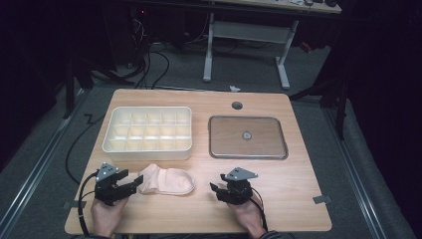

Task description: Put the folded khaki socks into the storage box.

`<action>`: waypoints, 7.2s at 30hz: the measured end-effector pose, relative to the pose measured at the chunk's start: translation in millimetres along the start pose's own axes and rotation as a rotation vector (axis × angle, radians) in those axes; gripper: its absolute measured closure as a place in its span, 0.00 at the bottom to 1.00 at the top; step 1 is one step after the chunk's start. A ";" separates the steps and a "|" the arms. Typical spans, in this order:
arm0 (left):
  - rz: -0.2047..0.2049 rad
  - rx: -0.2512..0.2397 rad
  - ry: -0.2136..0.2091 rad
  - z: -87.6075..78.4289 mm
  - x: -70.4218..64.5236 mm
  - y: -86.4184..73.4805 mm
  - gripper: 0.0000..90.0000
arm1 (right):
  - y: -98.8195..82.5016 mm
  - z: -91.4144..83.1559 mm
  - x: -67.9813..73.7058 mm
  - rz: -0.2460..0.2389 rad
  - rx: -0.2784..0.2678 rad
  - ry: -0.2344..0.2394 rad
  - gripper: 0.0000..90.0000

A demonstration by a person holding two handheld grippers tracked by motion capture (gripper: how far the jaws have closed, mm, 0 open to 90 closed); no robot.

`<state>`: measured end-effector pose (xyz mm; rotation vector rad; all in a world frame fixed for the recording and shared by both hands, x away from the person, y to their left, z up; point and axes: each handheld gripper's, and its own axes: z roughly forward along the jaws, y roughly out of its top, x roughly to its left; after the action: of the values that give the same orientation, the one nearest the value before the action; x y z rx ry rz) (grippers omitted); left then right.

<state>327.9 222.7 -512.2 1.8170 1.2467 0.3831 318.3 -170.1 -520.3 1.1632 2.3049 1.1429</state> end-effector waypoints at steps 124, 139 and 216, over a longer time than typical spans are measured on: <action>0.164 0.094 -0.182 77.2 -103.1 20.0 0.90 | -9.2 -24.2 -30.7 0.058 -0.010 -0.066 0.96; 0.214 0.116 -0.058 87.1 -112.4 17.5 0.68 | -19.7 -18.5 -41.1 0.068 0.039 -0.102 0.96; 0.091 0.138 -0.176 90.4 -100.7 10.3 0.89 | 15.6 37.4 30.0 -0.107 0.074 0.029 0.93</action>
<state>348.7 90.3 -534.2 1.9836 1.0941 0.1862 329.7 -121.9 -529.7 1.0406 2.4183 1.0511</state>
